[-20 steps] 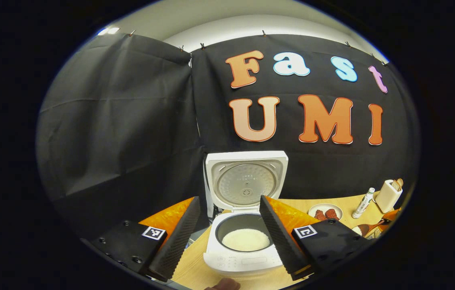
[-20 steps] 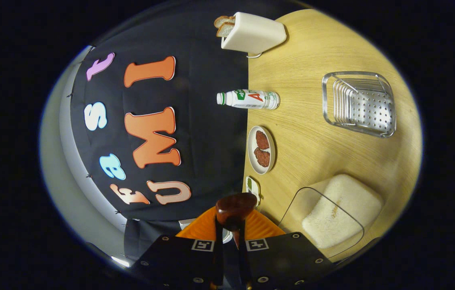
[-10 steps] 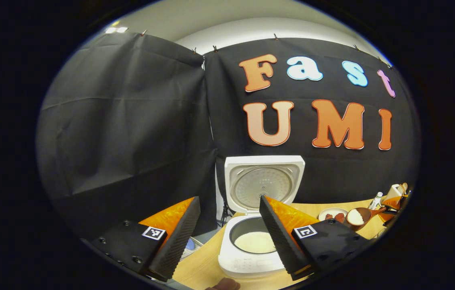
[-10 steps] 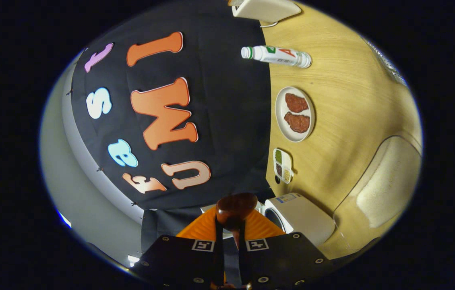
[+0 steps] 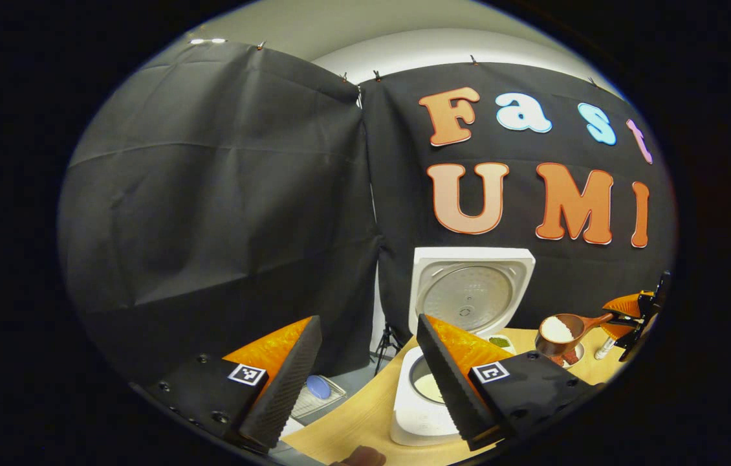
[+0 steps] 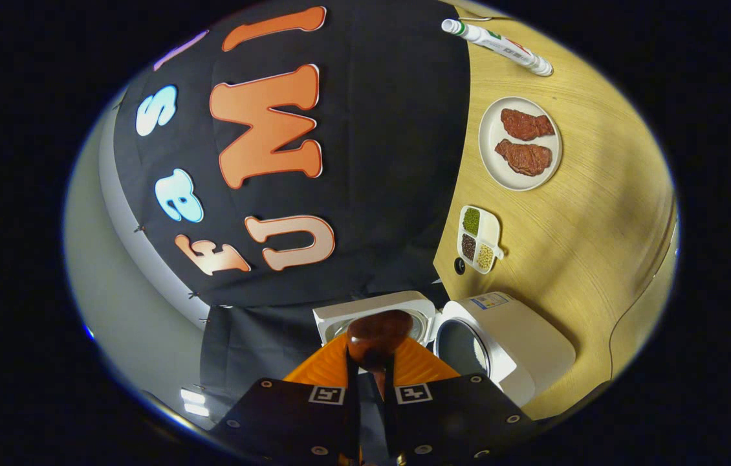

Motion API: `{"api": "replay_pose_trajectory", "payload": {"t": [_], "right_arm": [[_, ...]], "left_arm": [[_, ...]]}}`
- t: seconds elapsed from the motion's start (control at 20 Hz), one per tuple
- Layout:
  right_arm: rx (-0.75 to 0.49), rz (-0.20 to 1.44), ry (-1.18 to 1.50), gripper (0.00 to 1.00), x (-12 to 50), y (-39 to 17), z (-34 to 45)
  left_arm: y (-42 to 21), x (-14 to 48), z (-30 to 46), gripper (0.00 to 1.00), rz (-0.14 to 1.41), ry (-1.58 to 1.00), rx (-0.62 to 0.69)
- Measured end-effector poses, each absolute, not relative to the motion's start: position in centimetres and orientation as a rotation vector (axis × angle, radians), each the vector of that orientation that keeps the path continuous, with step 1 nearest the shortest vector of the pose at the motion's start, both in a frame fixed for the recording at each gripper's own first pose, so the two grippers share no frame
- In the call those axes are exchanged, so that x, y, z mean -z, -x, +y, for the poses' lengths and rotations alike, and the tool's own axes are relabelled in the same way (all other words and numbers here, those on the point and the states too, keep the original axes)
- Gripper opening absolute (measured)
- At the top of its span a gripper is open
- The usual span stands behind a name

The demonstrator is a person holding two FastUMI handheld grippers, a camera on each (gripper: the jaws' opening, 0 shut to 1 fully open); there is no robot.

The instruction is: Close the left gripper, press the button to open the rice cooker; take a wooden spoon from the chopstick holder with the right hand, scoop a spoonful of rice and pour it into the rice cooker, then put the wooden spoon back into the chopstick holder.

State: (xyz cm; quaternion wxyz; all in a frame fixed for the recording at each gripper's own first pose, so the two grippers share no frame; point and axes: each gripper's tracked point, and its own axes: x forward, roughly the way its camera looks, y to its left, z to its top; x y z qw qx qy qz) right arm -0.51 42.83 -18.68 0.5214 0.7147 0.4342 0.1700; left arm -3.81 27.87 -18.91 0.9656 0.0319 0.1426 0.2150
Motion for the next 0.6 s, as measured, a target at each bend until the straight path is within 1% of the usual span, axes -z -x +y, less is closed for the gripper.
{"api": "replay_pose_trajectory", "payload": {"t": [0.25, 0.4, 0.6], "right_arm": [[-0.431, 1.036, -1.566, 0.14, 17.5, -0.5, 47.1], [-0.420, 1.021, -1.418, 0.14, 18.3, -0.9, 49.0], [-0.426, 0.991, -1.289, 0.14, 18.4, -1.4, 50.6]], "left_arm": [[4.4, 20.3, 30.6, 1.00, 0.317, -0.045, -0.458], [5.2, 20.9, 32.7, 1.00, 0.331, -0.062, -0.488], [5.8, 22.2, 34.6, 1.00, 0.369, -0.067, -0.504]]}}
